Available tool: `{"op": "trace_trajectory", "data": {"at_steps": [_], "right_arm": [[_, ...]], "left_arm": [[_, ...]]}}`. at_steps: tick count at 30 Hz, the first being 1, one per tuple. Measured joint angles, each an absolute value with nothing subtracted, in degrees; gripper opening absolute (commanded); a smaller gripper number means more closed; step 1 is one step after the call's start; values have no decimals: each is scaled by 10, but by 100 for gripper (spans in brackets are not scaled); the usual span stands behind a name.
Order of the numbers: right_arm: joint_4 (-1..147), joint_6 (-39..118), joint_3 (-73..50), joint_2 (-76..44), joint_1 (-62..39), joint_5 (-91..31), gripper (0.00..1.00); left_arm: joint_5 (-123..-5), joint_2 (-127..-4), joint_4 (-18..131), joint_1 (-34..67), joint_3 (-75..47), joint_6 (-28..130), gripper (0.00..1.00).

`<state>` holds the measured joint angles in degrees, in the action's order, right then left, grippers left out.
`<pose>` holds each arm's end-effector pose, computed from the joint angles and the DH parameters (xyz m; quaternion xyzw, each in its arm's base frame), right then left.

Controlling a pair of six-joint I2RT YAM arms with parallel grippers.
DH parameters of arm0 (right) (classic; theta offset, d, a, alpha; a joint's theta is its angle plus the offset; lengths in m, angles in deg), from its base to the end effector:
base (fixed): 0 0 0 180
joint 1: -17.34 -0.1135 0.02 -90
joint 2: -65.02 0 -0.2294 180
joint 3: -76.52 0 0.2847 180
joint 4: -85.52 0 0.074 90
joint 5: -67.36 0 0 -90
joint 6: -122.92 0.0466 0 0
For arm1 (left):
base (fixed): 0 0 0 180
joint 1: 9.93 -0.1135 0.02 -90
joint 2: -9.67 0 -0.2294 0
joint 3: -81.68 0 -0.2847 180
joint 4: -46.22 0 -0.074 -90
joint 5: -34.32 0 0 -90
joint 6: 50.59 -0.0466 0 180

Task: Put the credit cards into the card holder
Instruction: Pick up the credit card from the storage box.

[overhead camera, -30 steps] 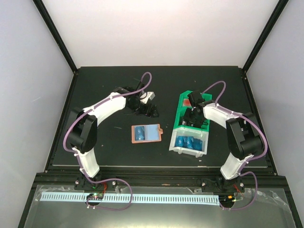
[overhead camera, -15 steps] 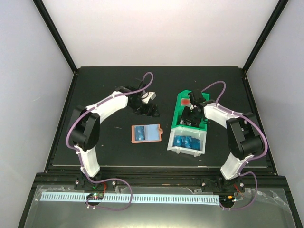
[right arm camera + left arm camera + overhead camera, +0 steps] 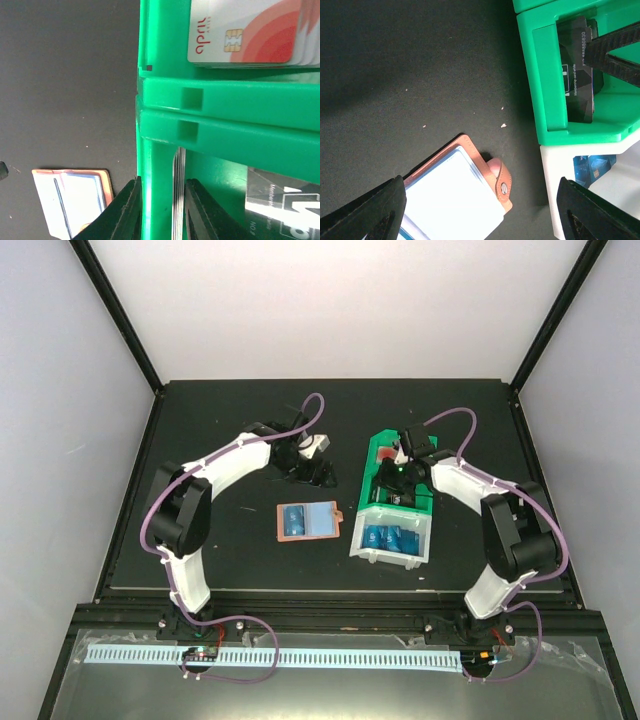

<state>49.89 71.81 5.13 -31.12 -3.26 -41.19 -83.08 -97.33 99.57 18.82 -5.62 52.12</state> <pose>0.3332 0.1411 0.1197 0.1110 0.9486 0.2605 0.1417 0.3464 -0.2145 0.1559 0.1784 0.9374 -0.2840 0.0939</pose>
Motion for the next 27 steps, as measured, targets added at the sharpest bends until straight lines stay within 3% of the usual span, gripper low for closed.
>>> {"op": "trace_trajectory", "data": {"at_steps": [6,12,18,27], "right_arm": [[513,718,51,-334,-33,-432,27],[514,717,51,-348,-33,-437,37],[514,715,41,-362,-33,-449,41],[495,704,7,-400,-36,-453,37]], "left_arm": [[-829,-973,996,188,-56,521,84],[-827,-973,996,188,-56,521,84],[-827,-973,996,188,-56,522,83],[-826,-973,1000,190,-56,523,83]]}}
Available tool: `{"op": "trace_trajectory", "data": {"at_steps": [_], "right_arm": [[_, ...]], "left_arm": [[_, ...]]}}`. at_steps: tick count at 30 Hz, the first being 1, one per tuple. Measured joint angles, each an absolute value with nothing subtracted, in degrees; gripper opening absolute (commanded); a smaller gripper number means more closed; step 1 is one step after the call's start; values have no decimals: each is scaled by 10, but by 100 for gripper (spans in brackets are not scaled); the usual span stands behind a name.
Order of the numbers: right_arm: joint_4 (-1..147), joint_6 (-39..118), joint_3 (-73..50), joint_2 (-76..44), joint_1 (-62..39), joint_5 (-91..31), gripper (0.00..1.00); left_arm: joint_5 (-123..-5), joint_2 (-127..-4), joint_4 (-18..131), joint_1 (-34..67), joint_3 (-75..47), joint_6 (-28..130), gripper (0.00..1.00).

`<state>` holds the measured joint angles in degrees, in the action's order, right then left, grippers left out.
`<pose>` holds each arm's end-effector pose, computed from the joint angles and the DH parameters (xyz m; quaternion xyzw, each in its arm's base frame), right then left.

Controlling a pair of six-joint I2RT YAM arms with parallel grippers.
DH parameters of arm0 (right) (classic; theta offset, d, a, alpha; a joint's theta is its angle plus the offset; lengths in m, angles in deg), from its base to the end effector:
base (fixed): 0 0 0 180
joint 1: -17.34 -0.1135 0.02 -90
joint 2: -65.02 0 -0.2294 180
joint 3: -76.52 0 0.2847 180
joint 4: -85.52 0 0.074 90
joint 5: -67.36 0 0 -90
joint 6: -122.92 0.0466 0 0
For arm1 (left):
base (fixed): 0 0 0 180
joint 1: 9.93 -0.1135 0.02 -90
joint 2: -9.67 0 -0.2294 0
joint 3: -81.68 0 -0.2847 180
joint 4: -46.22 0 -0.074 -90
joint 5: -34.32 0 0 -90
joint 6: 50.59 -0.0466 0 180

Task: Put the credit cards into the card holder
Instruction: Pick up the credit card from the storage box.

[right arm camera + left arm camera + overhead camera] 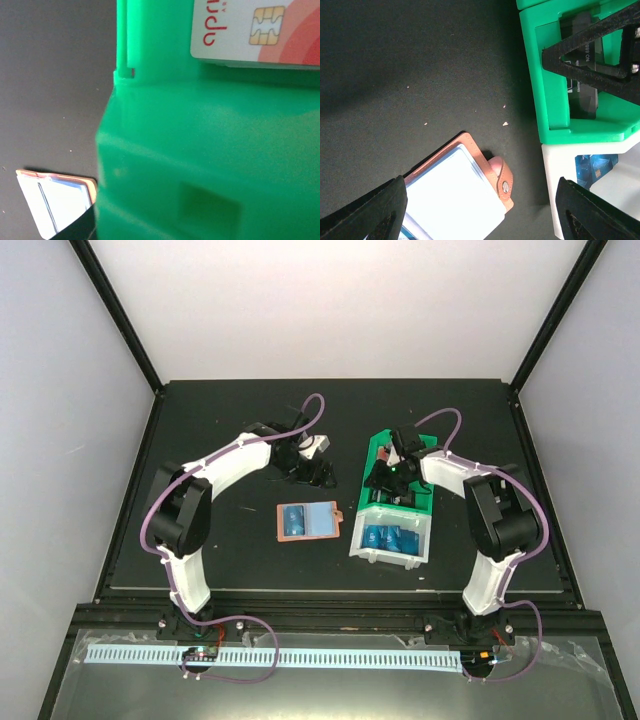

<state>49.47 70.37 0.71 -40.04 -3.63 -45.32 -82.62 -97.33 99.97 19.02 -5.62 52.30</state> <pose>0.3455 0.1517 0.0896 0.0956 0.9539 0.2700 0.0893 0.3452 -0.2151 0.1554 0.1773 0.9391 -0.2797 0.0913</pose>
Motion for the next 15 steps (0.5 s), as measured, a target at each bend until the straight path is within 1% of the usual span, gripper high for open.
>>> {"op": "trace_trajectory", "data": {"at_steps": [15], "right_arm": [[468,710,6,-386,-38,-468,33]], "left_arm": [[-818,-973,1000,190,-56,525,83]]}}
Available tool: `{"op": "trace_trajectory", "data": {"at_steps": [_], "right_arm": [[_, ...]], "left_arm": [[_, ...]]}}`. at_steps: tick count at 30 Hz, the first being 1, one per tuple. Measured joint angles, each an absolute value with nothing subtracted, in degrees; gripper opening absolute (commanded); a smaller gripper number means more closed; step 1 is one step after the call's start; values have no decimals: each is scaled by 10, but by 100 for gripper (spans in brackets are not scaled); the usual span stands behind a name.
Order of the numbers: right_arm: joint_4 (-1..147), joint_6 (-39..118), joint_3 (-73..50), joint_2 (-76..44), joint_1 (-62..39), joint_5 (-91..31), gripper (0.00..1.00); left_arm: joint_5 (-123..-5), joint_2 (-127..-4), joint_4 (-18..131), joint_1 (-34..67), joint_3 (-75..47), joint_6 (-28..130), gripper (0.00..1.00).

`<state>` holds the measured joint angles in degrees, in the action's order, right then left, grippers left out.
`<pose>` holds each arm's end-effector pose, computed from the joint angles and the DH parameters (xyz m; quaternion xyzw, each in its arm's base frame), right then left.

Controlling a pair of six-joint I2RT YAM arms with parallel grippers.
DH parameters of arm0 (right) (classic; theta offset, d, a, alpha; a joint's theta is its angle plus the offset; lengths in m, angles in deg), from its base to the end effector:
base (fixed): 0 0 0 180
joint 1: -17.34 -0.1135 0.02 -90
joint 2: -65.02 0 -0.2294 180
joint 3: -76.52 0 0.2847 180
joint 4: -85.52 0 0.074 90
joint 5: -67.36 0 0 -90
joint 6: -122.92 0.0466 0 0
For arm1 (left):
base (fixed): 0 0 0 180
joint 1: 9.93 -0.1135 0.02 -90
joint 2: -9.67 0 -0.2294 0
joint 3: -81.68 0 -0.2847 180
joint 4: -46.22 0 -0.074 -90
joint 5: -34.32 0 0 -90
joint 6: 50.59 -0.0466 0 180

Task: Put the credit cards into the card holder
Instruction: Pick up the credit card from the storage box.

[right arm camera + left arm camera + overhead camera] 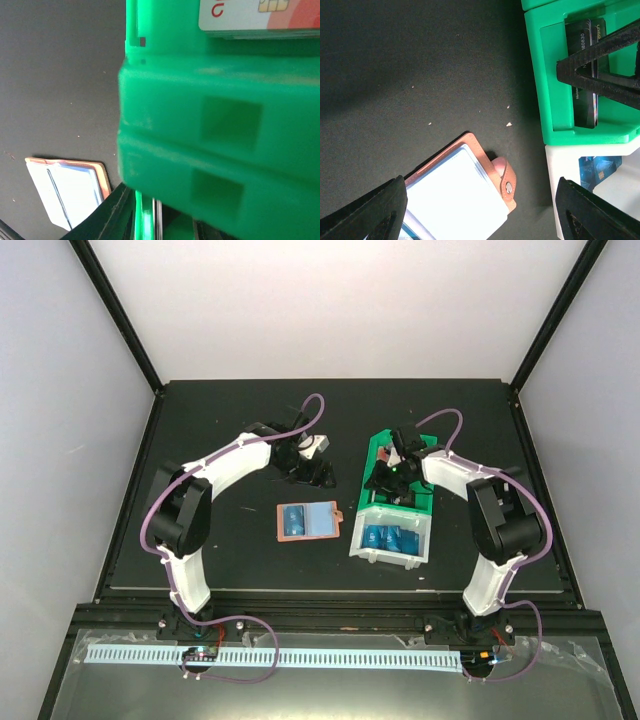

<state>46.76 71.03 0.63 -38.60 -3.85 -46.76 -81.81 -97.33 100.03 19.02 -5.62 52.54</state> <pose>0.3404 0.1524 0.0971 0.0988 0.9533 0.2763 0.0720 0.3455 -0.2145 0.1551 0.1741 0.9414 -0.2735 0.0929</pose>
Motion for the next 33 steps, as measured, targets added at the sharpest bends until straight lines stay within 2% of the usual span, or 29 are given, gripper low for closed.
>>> {"op": "trace_trajectory", "data": {"at_steps": [9,22,33], "right_arm": [[461,721,6,-379,-38,-472,27],[458,725,6,-368,-38,-477,25],[456,730,6,-363,-38,-483,17]], "left_arm": [[-816,-973,1001,190,-56,526,83],[-814,-973,1001,190,-56,526,83],[-814,-973,1001,190,-56,526,82]]}}
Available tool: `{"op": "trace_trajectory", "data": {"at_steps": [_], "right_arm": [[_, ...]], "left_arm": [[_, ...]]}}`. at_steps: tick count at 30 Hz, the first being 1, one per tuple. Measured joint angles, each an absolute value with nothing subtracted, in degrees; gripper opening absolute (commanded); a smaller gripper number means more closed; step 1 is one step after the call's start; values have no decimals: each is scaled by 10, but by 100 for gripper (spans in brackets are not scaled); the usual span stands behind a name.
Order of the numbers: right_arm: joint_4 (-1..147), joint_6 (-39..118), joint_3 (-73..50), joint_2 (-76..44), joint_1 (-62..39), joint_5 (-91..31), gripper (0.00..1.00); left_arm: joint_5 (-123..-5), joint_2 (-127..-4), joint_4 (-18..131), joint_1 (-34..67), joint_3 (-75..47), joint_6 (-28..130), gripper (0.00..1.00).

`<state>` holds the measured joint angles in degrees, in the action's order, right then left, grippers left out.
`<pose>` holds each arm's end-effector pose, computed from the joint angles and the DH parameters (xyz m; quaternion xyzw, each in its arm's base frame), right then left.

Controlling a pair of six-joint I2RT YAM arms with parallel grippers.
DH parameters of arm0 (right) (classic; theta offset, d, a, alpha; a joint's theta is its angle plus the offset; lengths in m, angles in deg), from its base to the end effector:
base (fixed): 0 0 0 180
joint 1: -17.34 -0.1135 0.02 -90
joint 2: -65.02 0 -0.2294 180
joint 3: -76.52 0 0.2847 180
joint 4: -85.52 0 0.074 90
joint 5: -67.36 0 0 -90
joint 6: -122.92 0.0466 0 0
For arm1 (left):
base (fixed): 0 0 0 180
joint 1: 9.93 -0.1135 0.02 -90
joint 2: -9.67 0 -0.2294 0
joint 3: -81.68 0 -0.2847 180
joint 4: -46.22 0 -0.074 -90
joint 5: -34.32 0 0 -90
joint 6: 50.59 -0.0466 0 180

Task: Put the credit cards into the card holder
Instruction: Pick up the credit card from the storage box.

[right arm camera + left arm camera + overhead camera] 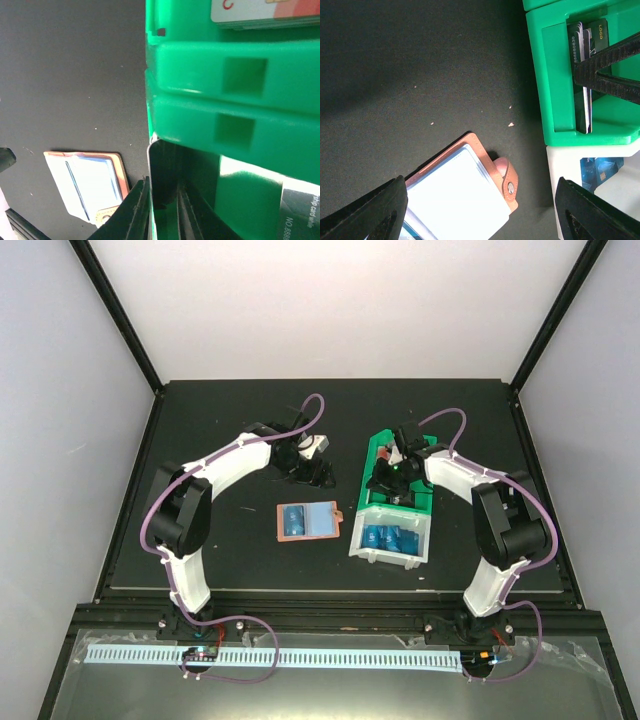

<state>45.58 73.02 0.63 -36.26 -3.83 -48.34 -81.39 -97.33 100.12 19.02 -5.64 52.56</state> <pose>0.3382 0.1526 0.1110 0.1098 0.9473 0.2931 0.0685 0.3454 -0.2142 0.1548 0.1732 0.9425 -0.2701 0.0934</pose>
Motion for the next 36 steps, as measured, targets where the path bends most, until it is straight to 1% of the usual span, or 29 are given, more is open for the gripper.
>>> {"op": "trace_trajectory", "data": {"at_steps": [9,30,36], "right_arm": [[450,733,6,-358,-38,-483,12],[447,733,6,-346,-38,-488,14],[449,733,6,-346,-38,-488,9]], "left_arm": [[-814,-973,1001,190,-56,525,82],[-814,-973,1001,190,-57,525,82],[-814,-973,1001,190,-57,525,82]]}}
